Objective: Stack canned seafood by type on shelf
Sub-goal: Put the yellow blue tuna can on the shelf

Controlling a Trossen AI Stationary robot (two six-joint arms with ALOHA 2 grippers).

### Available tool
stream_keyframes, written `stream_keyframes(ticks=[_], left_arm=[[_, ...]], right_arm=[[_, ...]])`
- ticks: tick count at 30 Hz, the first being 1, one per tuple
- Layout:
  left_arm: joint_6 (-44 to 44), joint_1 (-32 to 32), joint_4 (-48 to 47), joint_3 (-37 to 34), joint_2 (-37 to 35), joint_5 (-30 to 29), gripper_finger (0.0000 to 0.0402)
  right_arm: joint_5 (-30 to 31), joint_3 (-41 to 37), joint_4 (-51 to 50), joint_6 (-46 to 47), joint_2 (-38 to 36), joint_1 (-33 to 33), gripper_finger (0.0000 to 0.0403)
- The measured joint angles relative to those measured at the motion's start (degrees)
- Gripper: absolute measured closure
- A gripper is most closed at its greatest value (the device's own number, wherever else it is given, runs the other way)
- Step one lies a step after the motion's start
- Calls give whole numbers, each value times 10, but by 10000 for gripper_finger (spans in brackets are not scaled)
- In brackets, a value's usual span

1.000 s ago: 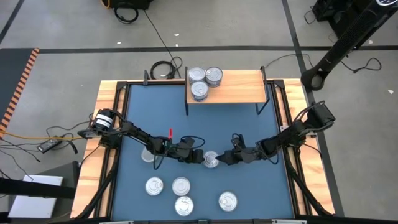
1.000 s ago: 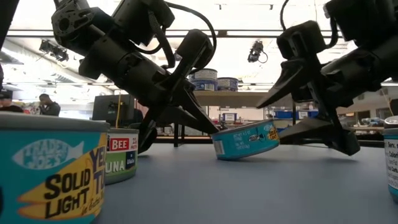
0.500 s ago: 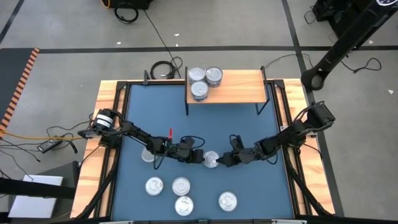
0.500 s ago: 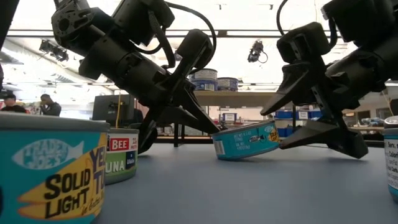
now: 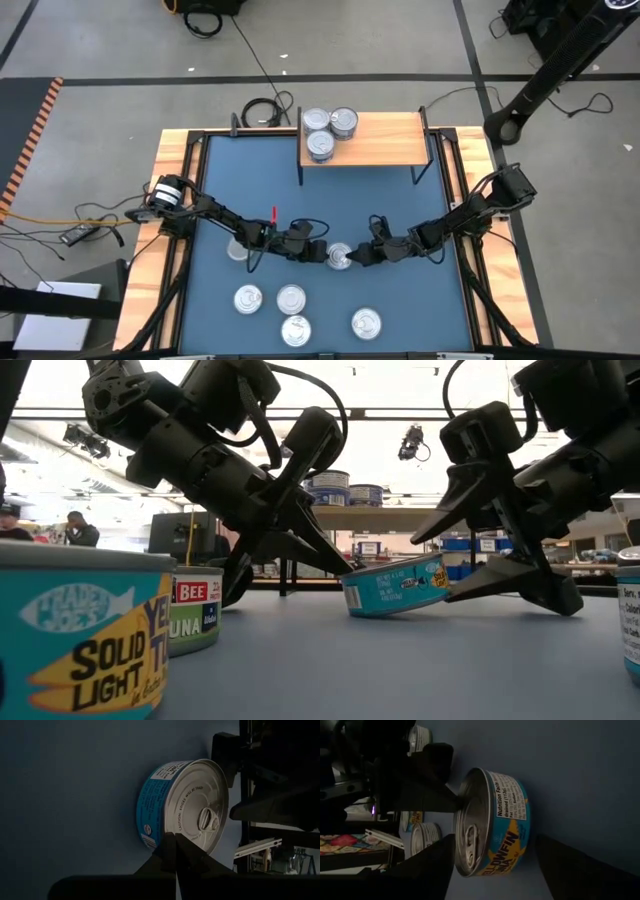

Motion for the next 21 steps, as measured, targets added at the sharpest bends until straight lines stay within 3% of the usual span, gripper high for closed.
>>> stream_keyframes(ticks=[21], left_arm=[[1,0,0,0,0,-7,402]], right_arm=[[-11,13,-24,30,4,0,122]])
